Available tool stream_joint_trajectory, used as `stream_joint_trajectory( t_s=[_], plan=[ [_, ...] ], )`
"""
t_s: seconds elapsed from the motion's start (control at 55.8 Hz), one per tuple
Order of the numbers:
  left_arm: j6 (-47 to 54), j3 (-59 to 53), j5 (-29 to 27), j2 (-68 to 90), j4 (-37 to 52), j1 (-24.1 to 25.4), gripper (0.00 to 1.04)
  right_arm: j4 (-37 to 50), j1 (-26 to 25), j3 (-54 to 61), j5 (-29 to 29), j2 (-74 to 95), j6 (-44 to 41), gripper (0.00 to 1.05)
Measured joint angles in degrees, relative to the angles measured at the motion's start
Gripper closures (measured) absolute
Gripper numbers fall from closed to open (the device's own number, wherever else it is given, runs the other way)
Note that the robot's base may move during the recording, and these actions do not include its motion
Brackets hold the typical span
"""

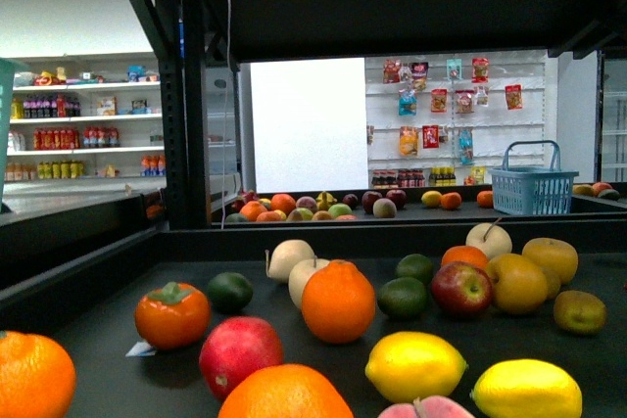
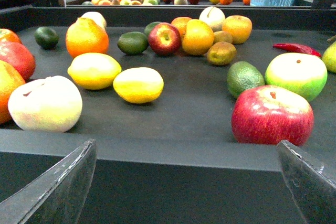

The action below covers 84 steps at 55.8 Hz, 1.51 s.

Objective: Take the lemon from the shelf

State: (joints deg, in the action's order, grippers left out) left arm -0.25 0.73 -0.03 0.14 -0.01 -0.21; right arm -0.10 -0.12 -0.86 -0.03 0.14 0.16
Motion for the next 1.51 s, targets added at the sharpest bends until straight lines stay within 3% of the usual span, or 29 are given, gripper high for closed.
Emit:
stream_joint_trajectory(
  t_s=[1.452,1.506],
  plan=[
    [0.0,0.0,0.0,0.0,0.0,0.0,0.08,0.0,0.0,0.0,-0.1,0.0,0.0,0.02],
    [-3.5,1.1,2.6,1.3,-3.6,0.2,0.08,0.0,0.0,0.0,-0.1,0.0,0.0,0.02]
  ],
)
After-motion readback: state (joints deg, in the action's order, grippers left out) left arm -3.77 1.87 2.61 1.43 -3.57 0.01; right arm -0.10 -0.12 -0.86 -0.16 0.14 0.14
